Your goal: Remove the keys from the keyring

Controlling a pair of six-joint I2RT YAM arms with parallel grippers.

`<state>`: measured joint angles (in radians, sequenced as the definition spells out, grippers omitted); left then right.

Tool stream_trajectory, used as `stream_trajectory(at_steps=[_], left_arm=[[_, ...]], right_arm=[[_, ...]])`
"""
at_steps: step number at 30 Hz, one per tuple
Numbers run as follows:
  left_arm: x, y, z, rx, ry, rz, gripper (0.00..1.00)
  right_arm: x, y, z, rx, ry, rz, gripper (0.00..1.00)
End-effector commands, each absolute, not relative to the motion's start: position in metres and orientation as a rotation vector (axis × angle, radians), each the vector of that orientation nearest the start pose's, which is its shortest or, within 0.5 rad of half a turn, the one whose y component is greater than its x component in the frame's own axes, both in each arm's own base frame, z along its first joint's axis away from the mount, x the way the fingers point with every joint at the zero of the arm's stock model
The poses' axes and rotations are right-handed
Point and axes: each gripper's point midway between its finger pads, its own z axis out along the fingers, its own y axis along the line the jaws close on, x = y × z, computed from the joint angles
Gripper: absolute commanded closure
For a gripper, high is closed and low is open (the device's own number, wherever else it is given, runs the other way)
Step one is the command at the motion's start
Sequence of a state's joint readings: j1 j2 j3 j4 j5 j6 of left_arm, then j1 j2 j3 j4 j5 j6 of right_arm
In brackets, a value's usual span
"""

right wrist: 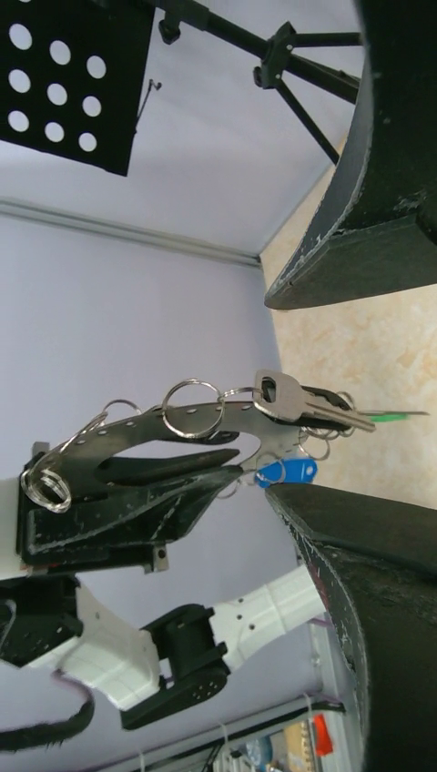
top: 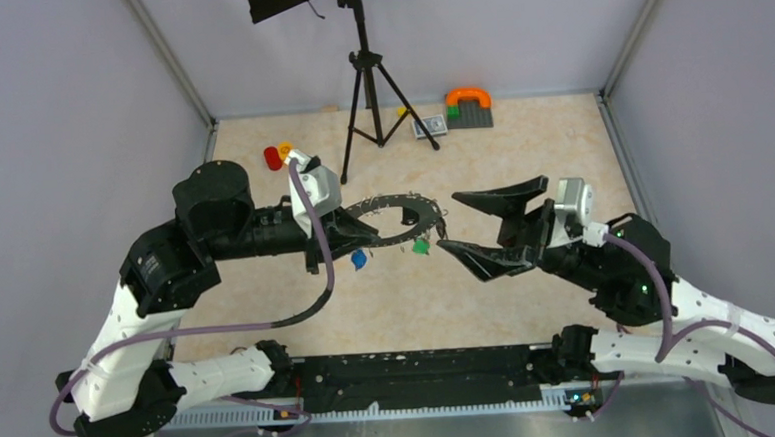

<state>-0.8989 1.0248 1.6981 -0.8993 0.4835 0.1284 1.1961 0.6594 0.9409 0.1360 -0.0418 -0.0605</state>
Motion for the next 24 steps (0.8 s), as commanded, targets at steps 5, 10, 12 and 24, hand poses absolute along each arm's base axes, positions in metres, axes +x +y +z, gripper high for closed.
stream_trajectory(at_steps=[5,10,12,24], left_arm=[[0.090,-0.249,0.470,1.212,1.339,-1.022,1.00],[0.089,-0.246,0.468,1.215,1.345,-1.018,1.00],[0.088,-0.245,0.468,1.215,1.343,-1.016,1.00],[0.088,-0.242,0.468,1.208,1.344,-1.003,1.00]], right_arm=[[0.110,0.273,0.466,-0.691,0.910,0.983,0.34],[0.110,0.272,0.463,-0.702,0.929,0.975,0.60],[0.110,0.270,0.462,-0.701,0.937,0.973,0.69],[0.111,0.245,0.468,-0.669,0.958,0.931,0.85]])
